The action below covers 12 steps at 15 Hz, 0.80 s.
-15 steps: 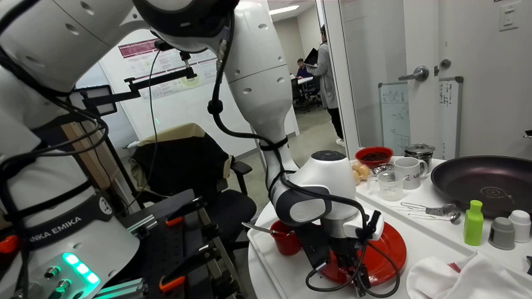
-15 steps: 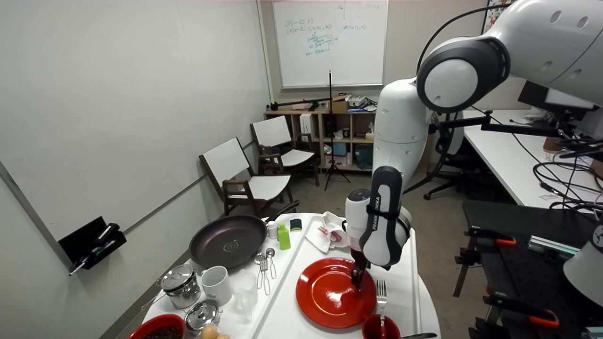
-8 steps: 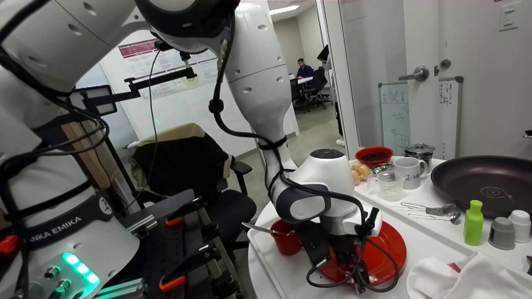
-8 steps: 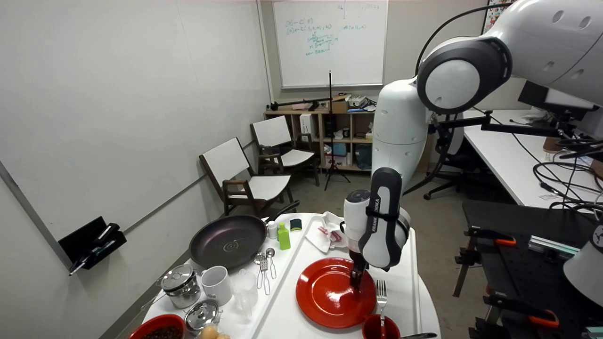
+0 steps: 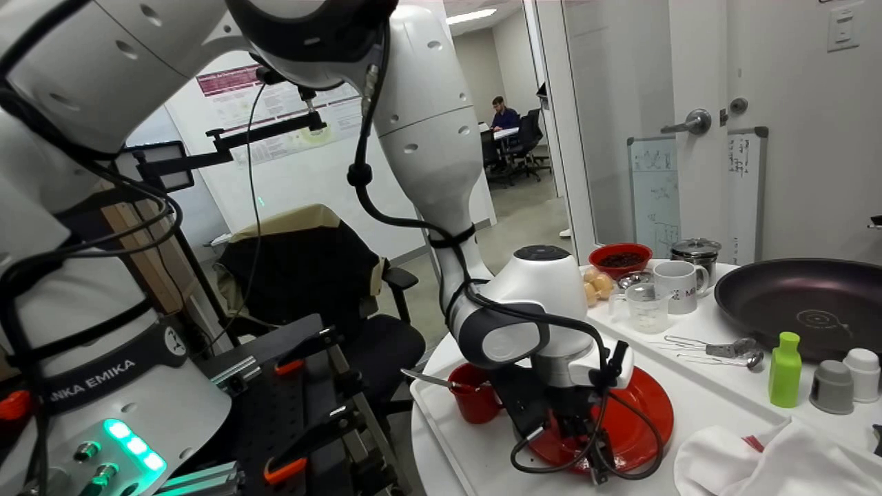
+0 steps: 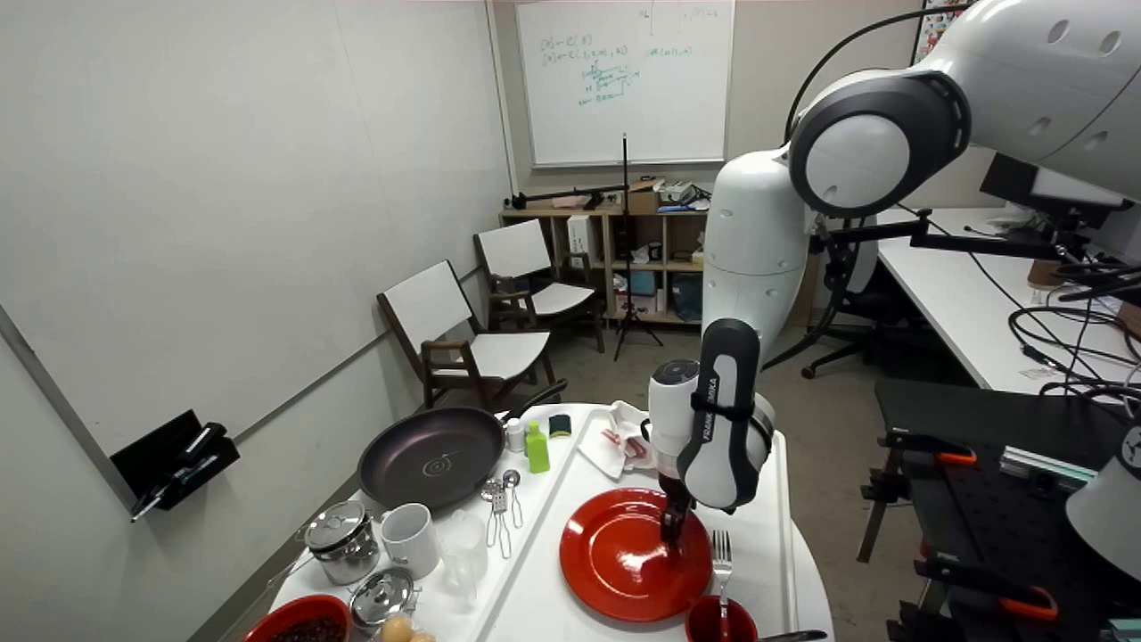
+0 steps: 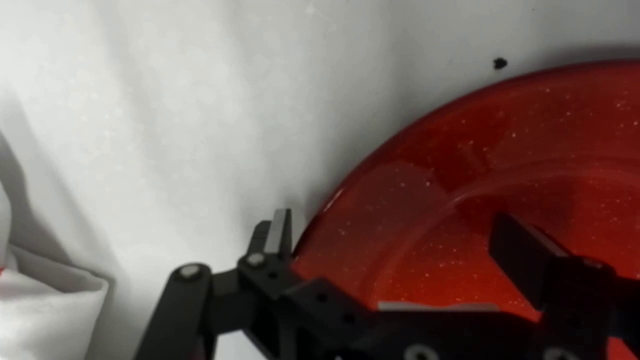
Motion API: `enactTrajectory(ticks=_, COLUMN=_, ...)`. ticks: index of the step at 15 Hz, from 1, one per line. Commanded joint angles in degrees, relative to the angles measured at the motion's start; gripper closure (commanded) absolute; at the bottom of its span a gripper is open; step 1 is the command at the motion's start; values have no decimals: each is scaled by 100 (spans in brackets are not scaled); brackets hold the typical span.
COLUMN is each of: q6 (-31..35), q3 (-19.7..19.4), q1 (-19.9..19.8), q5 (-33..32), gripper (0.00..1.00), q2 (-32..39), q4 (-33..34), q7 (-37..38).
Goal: Move the red plate to the left
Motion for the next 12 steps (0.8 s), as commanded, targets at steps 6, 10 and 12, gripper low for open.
enactTrajectory(ticks=6, q6=-130, q3=-31, q1=110, q5=-105, gripper=0, q2=28, q4=211, q7=14)
enactTrajectory(ticks=10, q6=-209, q3=32, q1=99, q5=-114, gripper=0, q2=35, q4=333, q7=-8)
enactTrajectory(ticks=12, q6=-274, q3=60, q1=101, q5=-115, gripper=0, q2=53, q4=397, q7=-10)
